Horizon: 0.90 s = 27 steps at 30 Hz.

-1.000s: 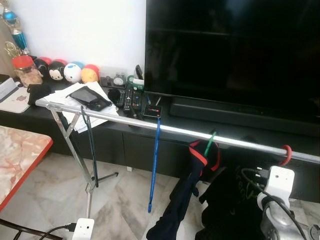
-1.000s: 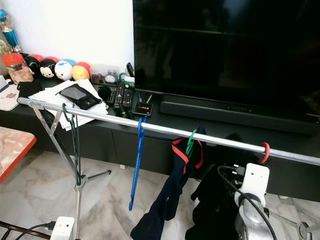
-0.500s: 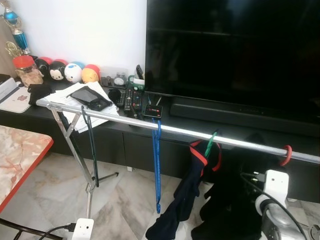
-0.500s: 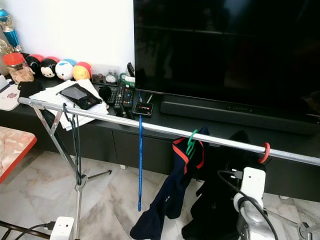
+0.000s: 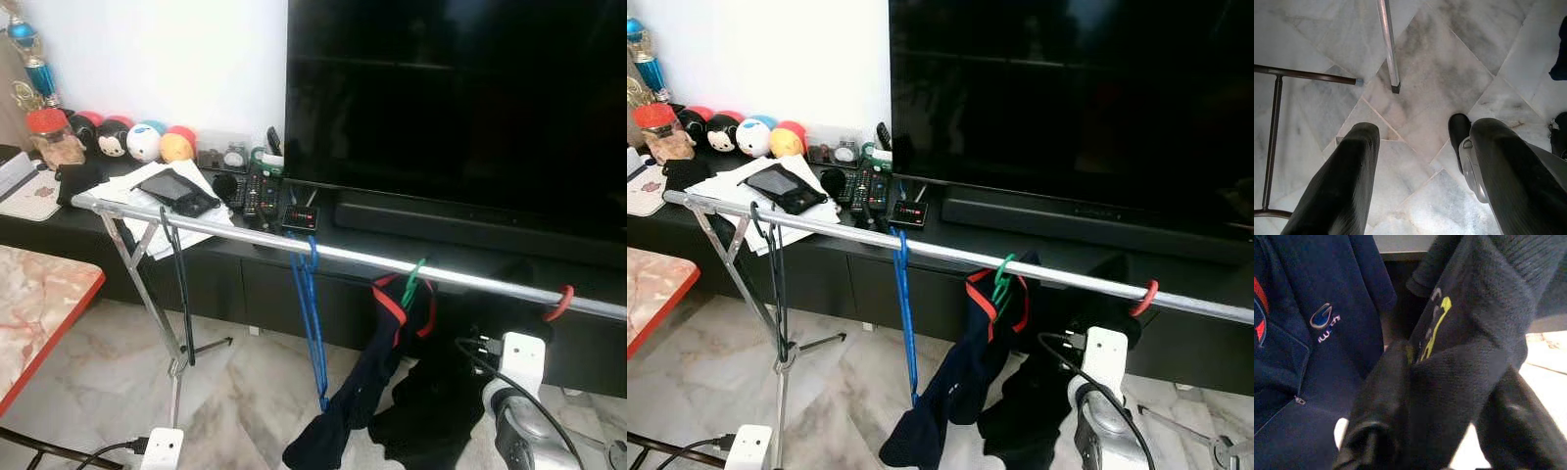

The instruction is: Hang hanger

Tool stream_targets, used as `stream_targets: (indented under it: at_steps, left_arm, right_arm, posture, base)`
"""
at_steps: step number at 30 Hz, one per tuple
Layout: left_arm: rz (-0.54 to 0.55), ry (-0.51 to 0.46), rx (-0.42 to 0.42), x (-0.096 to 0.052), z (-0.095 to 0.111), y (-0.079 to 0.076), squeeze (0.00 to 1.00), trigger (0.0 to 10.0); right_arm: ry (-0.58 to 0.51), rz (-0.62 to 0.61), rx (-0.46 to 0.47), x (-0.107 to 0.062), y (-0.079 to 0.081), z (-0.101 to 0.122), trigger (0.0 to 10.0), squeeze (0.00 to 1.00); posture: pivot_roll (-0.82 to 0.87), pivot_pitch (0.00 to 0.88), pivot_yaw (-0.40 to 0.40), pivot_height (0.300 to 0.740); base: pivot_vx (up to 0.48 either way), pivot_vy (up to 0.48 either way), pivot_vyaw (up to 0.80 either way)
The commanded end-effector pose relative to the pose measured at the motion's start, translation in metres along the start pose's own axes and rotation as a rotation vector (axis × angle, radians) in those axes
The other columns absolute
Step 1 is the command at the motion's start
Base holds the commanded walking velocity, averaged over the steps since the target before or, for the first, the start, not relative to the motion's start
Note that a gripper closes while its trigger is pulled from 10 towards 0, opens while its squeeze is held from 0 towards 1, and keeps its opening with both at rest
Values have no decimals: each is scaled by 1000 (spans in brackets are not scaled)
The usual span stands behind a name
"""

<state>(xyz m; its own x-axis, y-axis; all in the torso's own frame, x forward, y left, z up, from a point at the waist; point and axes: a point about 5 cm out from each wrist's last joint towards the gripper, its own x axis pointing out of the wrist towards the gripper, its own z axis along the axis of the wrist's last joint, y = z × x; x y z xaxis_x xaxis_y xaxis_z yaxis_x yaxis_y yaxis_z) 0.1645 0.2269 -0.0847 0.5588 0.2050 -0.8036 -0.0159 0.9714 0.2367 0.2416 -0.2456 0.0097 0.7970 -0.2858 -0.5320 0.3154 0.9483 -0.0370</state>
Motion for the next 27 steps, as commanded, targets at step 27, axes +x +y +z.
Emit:
stream_targets:
  at_steps: [27]
  left_arm:
    - [-1,37,5,-3,-14,0,0,10000]
  right_arm:
    - [-228,-32,-36,-25,13,7,0,0]
  posture:
    - [-54,0,-75,740]
  base:
    - [0,0,0]
